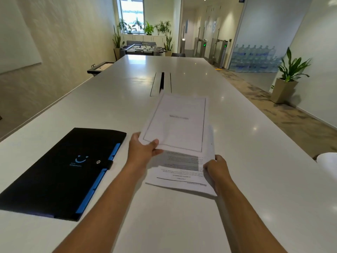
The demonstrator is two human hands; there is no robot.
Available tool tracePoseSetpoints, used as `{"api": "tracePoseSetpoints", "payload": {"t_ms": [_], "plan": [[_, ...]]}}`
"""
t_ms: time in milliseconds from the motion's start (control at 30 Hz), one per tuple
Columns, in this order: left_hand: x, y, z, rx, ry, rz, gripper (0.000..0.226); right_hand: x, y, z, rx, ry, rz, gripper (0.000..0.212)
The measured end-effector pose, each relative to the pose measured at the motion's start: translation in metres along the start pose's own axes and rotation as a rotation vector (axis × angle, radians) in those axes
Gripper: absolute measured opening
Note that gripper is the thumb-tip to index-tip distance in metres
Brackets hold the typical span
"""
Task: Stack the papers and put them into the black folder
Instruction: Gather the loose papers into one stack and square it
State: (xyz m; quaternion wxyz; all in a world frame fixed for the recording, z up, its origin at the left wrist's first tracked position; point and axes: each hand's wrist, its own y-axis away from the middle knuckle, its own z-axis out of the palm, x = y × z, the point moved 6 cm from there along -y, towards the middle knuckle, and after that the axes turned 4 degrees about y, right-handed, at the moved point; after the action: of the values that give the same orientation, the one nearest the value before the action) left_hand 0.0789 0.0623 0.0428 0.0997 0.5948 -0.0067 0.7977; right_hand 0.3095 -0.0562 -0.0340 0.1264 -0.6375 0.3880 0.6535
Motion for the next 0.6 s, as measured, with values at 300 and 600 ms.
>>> {"api": "tracePoseSetpoints", "payload": {"t_ms": [300,600], "plan": [[-0.06,0.025,-0.015,-0.081,-0.241,-0.229,0.073,-0.022,-0.003,-0.003,0.025,0.333,0.044,0.052],[-0.052,0.022,-0.026,-0.052,-0.53,-0.16,0.063,-0.02,0.008,0.007,-0.145,0.245,-0.109,0.016]]}}
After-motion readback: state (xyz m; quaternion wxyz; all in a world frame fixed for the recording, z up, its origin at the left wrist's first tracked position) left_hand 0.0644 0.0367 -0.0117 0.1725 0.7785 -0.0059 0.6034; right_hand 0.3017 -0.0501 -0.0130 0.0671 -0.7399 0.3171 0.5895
